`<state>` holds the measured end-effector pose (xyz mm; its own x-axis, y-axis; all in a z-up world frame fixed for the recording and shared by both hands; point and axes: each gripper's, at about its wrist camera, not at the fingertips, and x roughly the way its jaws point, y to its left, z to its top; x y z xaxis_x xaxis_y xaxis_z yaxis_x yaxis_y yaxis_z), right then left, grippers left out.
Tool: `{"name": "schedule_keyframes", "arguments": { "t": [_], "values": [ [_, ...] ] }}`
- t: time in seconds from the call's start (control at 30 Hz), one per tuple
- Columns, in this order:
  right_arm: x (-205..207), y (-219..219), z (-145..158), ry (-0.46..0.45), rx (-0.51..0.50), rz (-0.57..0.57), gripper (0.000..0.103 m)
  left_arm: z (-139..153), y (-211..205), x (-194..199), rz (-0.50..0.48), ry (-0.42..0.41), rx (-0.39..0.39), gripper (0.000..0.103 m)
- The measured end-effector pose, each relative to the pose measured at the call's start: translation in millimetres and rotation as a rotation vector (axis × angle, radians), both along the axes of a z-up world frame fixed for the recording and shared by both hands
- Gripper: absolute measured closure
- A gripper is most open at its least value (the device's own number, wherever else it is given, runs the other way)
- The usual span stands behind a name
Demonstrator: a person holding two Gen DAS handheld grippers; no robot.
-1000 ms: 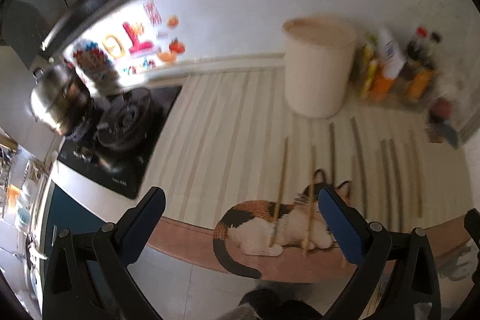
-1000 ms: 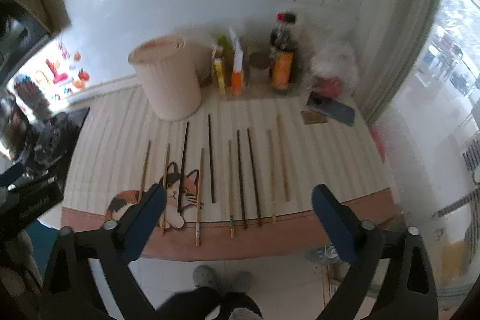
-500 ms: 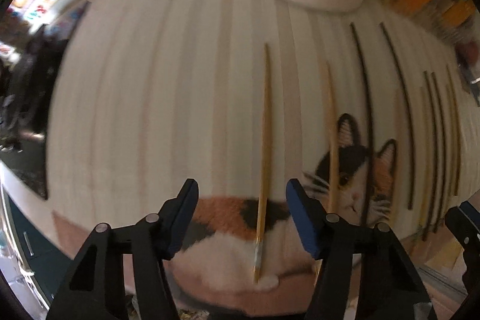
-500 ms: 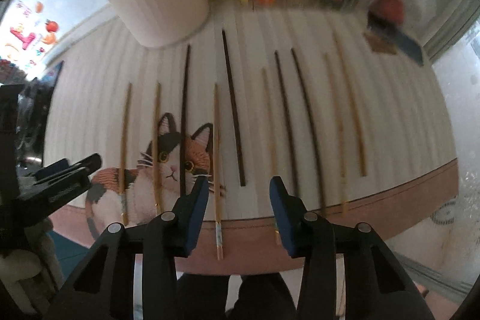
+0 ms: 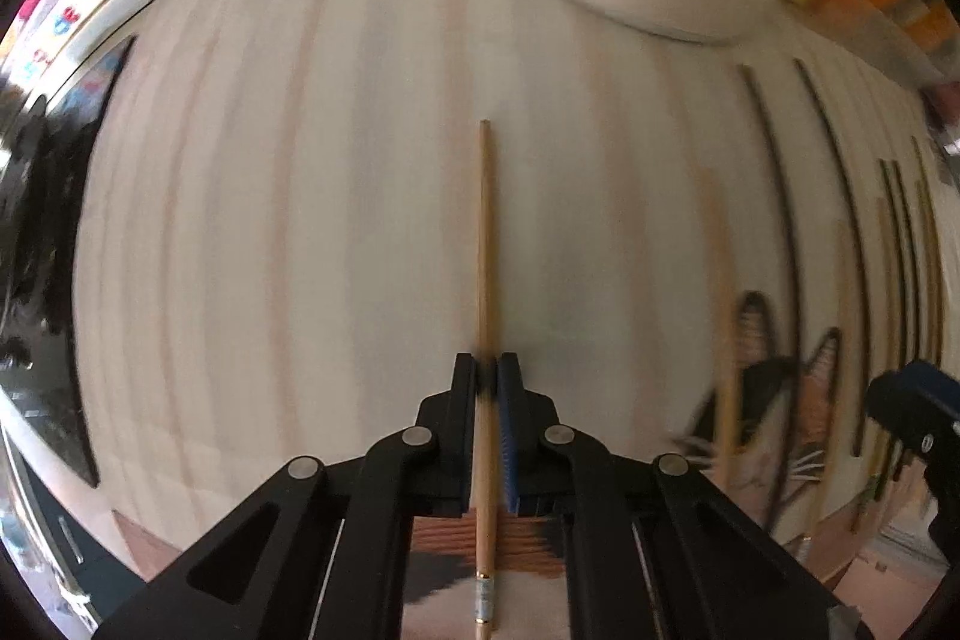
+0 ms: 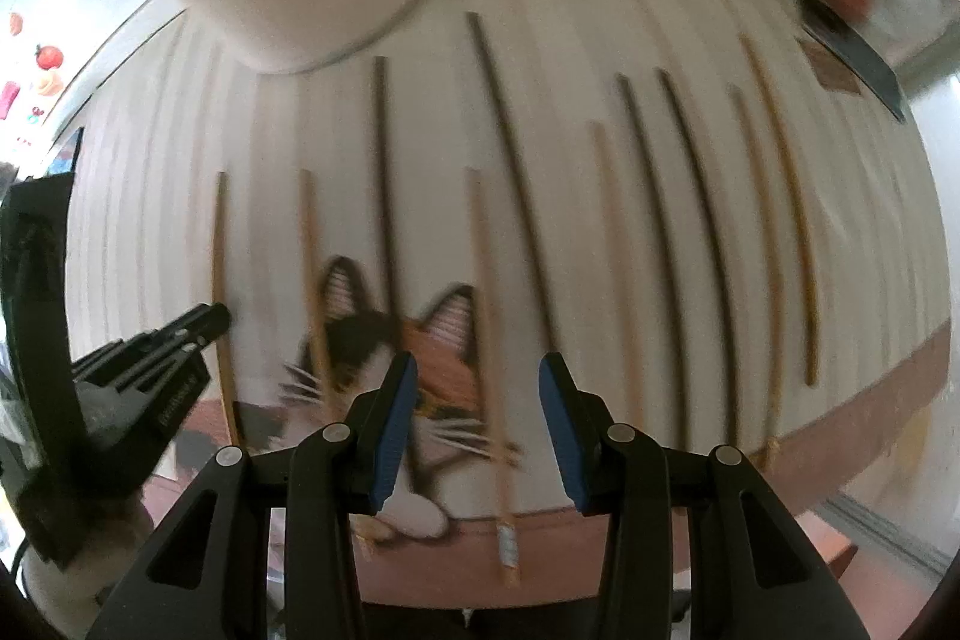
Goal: Organize utensils
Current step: 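Grasp a light wooden chopstick with the left tool while the right tool grasps another, then lift both wooden chopsticks and lower them into the cream holder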
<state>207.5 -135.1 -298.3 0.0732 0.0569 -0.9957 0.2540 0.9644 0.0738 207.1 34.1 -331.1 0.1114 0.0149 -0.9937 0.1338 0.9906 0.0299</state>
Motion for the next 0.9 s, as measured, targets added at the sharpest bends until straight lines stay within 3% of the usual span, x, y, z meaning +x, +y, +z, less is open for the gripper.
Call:
{"name": "schedule_keyframes", "arguments": {
  "t": [0.2,0.4,0.5,0.7,0.9],
  "values": [
    [27.5,46.5,-13.2,0.029,0.013,0.095,0.059,-6.8,48.5,-24.9,0.113,0.024,0.012,0.098],
    [35.7,86.5,-51.5,0.144,0.0,0.177,0.059,-12.1,57.9,-46.5,0.117,0.048,-0.036,0.098],
    [40.8,109.5,-58.0,0.164,-0.072,0.226,0.066,-8.6,60.9,-42.5,0.093,0.064,-0.036,0.097],
    [54.1,144.3,-60.4,0.168,-0.094,0.231,0.094,-0.8,58.9,-48.5,0.078,0.068,-0.04,0.098],
    [51.8,176.3,-49.4,0.134,-0.108,0.228,0.096,4.9,72.7,-19.0,0.076,0.087,-0.082,0.098]
  ]
}}
